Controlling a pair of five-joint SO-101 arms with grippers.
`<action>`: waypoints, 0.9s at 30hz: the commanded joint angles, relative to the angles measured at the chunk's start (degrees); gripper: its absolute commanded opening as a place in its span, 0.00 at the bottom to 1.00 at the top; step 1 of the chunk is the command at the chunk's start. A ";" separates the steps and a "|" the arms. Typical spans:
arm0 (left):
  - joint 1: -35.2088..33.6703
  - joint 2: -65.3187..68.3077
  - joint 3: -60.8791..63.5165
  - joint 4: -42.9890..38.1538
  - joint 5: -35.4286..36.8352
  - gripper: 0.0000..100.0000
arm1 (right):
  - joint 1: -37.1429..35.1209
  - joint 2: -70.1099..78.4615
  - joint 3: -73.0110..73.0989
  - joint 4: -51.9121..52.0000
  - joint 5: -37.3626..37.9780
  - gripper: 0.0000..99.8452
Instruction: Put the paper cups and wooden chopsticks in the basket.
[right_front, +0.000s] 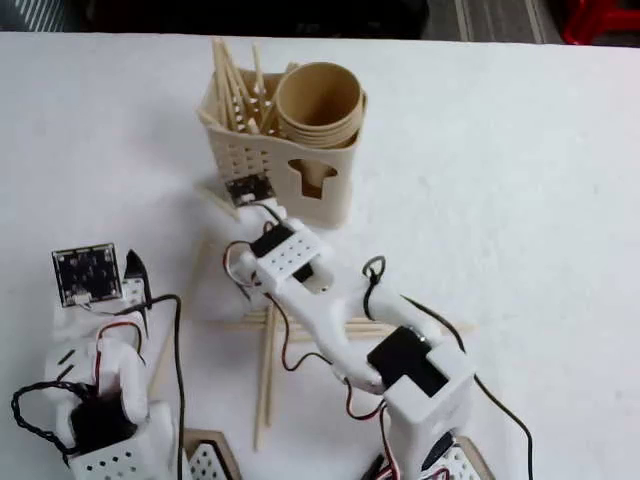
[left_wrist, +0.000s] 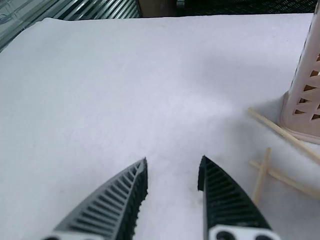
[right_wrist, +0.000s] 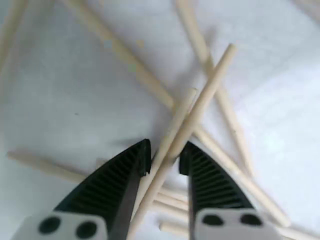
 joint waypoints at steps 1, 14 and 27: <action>-0.31 -0.57 -0.35 0.18 0.35 0.18 | 0.04 -0.13 -1.76 -0.22 -0.09 0.02; -0.31 -0.57 -0.26 0.18 0.35 0.18 | 0.40 -8.40 -1.32 5.32 0.09 0.02; -0.31 -0.57 0.53 -0.18 0.35 0.18 | 0.31 -12.26 -1.23 6.73 0.09 0.02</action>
